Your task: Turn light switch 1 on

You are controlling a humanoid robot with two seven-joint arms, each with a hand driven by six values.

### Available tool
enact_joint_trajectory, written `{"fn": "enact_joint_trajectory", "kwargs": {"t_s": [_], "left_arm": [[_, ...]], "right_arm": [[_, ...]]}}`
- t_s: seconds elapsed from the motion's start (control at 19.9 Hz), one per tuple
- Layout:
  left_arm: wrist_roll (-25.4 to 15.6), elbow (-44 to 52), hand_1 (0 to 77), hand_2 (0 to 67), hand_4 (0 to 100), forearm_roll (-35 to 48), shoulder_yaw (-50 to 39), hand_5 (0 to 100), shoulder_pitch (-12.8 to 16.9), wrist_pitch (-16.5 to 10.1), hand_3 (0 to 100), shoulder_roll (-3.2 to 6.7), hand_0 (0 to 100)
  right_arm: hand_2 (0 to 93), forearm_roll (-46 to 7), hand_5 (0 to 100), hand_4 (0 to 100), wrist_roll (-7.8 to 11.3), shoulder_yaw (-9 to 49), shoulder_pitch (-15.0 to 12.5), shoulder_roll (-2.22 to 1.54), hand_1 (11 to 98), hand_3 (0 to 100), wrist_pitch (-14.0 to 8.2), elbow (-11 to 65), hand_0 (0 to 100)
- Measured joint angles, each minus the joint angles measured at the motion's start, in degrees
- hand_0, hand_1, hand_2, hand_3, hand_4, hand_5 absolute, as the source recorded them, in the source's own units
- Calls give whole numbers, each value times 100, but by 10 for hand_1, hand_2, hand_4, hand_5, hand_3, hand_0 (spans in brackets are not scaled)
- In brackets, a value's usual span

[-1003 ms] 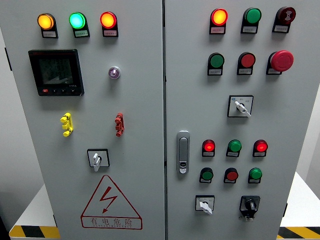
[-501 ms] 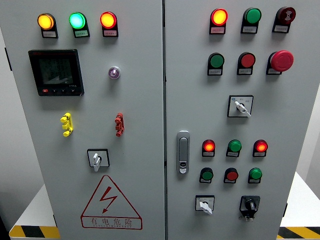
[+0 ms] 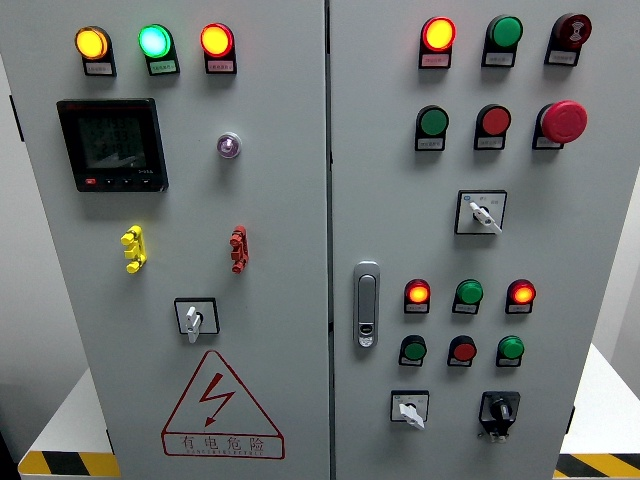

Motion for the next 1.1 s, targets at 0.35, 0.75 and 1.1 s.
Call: {"fn": "enact_joint_trajectory", "kwargs": {"t_s": [0.35,0.75,1.1], "left_arm": [[-7,-28,53,0,0,3400,-3666,0,0,-23,0,-46,0],[-418,-895,106,0,0,5952,-6265,0,0,-16,0,-77,0],[-835,-2276,150,33,6,5693,-6216,47,-26,5,0,-19,0]], "right_arm": [[0,0,105,194,0,0,0,-3,199,198,0,0,0],[0,0,105,194,0,1,-1,1,199,198,0,0,0],[0,0,105,194,0,4,0,2,200,198,1,0,0]]}}
